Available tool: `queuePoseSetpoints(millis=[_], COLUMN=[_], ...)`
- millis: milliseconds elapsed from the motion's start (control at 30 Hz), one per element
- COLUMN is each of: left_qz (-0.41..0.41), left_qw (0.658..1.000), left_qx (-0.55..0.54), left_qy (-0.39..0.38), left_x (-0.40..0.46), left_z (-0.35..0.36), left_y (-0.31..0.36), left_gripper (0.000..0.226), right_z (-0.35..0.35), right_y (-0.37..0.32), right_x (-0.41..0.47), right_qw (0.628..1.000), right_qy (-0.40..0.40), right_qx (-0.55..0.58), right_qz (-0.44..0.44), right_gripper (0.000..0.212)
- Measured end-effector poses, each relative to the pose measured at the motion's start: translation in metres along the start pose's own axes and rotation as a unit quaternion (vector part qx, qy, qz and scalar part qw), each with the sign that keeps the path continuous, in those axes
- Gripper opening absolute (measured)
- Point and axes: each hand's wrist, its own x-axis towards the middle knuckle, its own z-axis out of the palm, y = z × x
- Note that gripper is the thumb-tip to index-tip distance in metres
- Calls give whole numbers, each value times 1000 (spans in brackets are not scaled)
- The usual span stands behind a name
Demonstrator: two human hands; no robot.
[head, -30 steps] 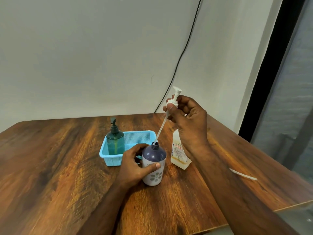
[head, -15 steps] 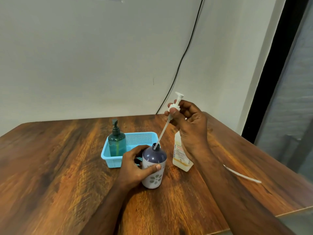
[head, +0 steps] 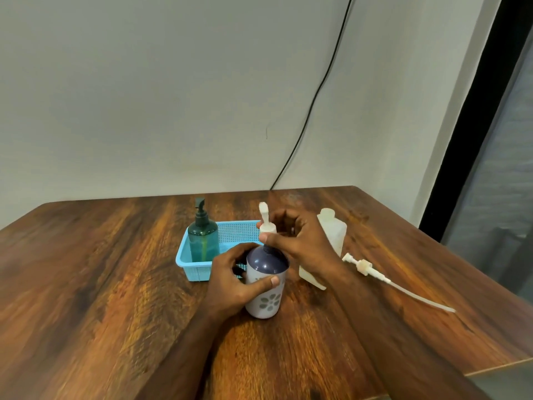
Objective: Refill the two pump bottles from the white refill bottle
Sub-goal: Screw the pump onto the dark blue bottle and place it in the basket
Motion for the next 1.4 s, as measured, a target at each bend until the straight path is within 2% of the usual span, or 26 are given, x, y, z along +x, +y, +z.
queuePoseSetpoints(millis=[67, 200, 267, 467, 733, 833, 1000, 1100, 1233, 1333, 1400], left_qz=[4, 7, 2, -7, -7, -8, -5, -7, -3, -6, -8], left_qw=[1000, 1000, 1000, 1000, 1000, 1000, 1000, 1000, 1000, 1000, 1000], left_qx=[-5, -4, -4, 3, 3, 4, 0, -7, -7, -7, -11], left_qy=[6, 8, 7, 10, 11, 11, 9, 9, 7, 9, 9], left_x=[0, 0, 0, 1, 0, 0, -1, -1, -1, 0, -1], left_z=[0, 1, 1, 2, 3, 4, 4, 4, 5, 5, 5], left_y=[-1, -3, -4, -5, -5, -6, -5, -3, -4, -4, -3], left_gripper=[58, 61, 61, 56, 57, 58, 54, 55, 54, 55, 55], right_z=[2, 15, 20, 22, 23, 22, 24, 29, 29, 26, 24], right_y=[14, 38, 45, 49, 48, 50, 47, 44, 46, 48, 47], right_x=[-5, -17, -21, -16, -17, -19, -19, -19, -18, -20, -20], right_qw=[1000, 982, 973, 966, 959, 952, 974, 972, 973, 954, 963], right_qy=[-5, 37, 58, 95, 53, 64, 105, 125, 87, 71, 83], right_qx=[19, 187, 221, 240, 280, 298, 200, 198, 212, 292, 257], right_qz=[-3, 11, 11, 20, 3, 3, 1, 11, 5, -1, 7], right_gripper=[24, 27, 31, 33, 50, 40, 20, 31, 45, 40, 27])
